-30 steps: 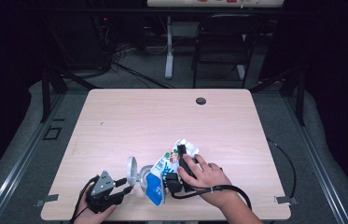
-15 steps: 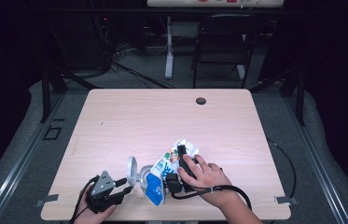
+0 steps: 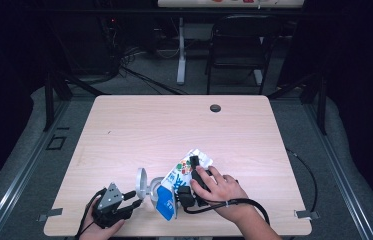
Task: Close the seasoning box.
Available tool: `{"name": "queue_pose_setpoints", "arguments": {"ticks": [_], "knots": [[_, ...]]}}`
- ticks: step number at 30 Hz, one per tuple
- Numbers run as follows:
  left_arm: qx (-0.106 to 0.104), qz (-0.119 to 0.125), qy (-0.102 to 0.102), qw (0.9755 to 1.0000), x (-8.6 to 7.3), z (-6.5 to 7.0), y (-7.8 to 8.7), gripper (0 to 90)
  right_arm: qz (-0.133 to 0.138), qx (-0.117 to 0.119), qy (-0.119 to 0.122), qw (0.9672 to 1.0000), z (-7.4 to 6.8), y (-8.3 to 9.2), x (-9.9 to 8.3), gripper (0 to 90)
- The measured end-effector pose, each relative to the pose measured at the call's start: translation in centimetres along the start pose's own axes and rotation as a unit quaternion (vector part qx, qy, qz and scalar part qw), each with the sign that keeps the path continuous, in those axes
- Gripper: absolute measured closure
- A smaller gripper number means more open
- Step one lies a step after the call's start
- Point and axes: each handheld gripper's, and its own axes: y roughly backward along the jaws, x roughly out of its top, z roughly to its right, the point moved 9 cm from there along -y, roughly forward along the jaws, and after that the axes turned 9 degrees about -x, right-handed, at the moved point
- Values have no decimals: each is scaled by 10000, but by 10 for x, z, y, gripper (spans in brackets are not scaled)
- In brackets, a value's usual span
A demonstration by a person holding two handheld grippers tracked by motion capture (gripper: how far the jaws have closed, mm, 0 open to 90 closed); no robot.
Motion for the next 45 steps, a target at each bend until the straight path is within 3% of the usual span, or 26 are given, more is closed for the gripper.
{"name": "queue_pose_setpoints", "arguments": {"ticks": [18, 32, 45], "knots": [[-2, 4, 3, 10000, 0, 0, 0, 637, 47, -48, 28, 10000, 0, 0, 2, 588], [-5, 0, 3, 10000, 0, 0, 0, 637, 14, -65, 198, 9998, 2, 2, 2, 638], [-4, 3, 4, 10000, 0, 0, 0, 637, 95, -100, 157, 9998, 1, 2, 3, 654]]}}
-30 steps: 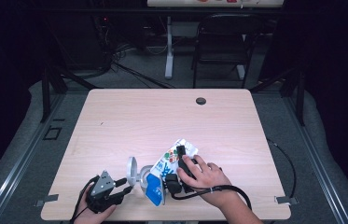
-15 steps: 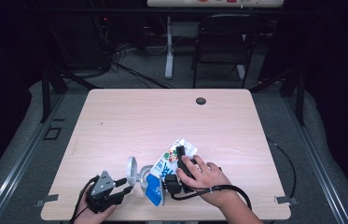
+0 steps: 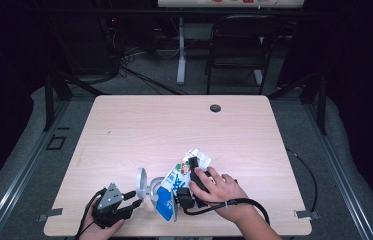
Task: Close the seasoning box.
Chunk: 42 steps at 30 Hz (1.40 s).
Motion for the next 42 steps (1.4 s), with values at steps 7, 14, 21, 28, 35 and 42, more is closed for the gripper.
{"name": "queue_pose_setpoints", "arguments": {"ticks": [7, 14, 21, 28, 35, 42], "knots": [[2, -1, -4, 10000, 0, 0, 0, 637, 13, -24, 25, 10000, 0, 0, 0, 661], [2, -1, 1, 10000, 0, 0, 0, 637, 22, -64, 77, 9999, 2, 1, 0, 668], [1, 1, -3, 10000, 0, 0, 0, 636, 40, -67, 92, 9999, 2, 1, 1, 677], [6, -15, -1, 10000, 0, 0, 0, 637, 47, -81, 98, 9999, 2, 1, 1, 685], [8, -18, -4, 10000, 0, 0, 0, 637, 76, -87, 92, 9999, 2, 1, 1, 689], [5, -26, -7, 10000, 0, 0, 0, 637, 86, -112, 122, 9998, 3, 1, 2, 699]]}}
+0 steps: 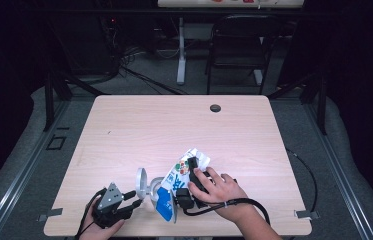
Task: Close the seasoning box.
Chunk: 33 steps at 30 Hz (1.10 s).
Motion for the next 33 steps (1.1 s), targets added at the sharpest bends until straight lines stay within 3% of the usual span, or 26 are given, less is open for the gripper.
{"name": "queue_pose_setpoints", "arguments": {"ticks": [15, 20, 23, 33], "knots": [[49, 1, -7, 10000, 0, 0, 0, 637, 31, -40, 38, 10000, 1, 0, 1, 720], [47, 1, -9, 10000, 0, 0, 0, 637, -31, -83, 152, 9998, 3, 1, 0, 724], [2, 23, -6, 10000, 0, 0, 0, 637, 75, -58, 53, 9999, 1, 0, 1, 725], [4, 12, 5, 10000, 0, 0, 0, 637, 6, 38, -58, 10000, -3, 1, 0, 732]]}}
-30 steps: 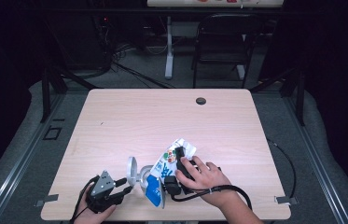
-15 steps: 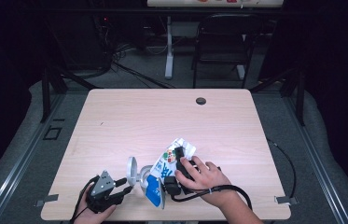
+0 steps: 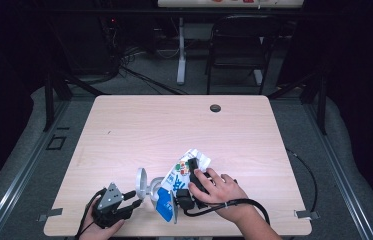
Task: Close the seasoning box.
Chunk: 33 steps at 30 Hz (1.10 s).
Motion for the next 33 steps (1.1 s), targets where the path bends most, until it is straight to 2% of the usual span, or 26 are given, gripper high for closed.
{"name": "queue_pose_setpoints", "arguments": {"ticks": [5, 17, 21, 23, 26, 27, 28, 29, 30, 33], "knots": [[-3, 12, -3, 10000, 0, 0, 0, 637, -73, 71, -57, 9999, -3, 1, -2, 736], [0, 9, -4, 10000, 0, 0, -1, 637, -51, 233, -487, 9985, -10, 1, -2, 742], [1, 10, -6, 10000, 0, 0, -1, 637, -121, 284, -508, 9982, -11, 3, -3, 744], [5, -7, -9, 10000, 0, 0, 0, 637, -54, 310, -657, 9973, -12, 2, -2, 745], [0, -17, -11, 10000, 0, 0, 0, 637, -86, 359, -758, 9964, -14, 3, -3, 747], [1, -17, -12, 10000, 0, 0, 0, 636, -117, 392, -785, 9961, -14, 3, -3, 748], [1, -17, -12, 10000, 0, 0, 0, 637, -199, 373, -698, 9967, -13, 5, -5, 749], [3, -18, -13, 10000, 0, 0, 0, 637, -67, 404, -890, 9952, -16, 3, -3, 750], [4, -17, -13, 10000, 0, 0, 0, 637, -90, 417, -853, 9954, -16, 3, -3, 750], [56, -12, -18, 10000, 0, -1, 0, 637, -164, 505, -1026, 9933, -18, 4, -4, 753]]}}
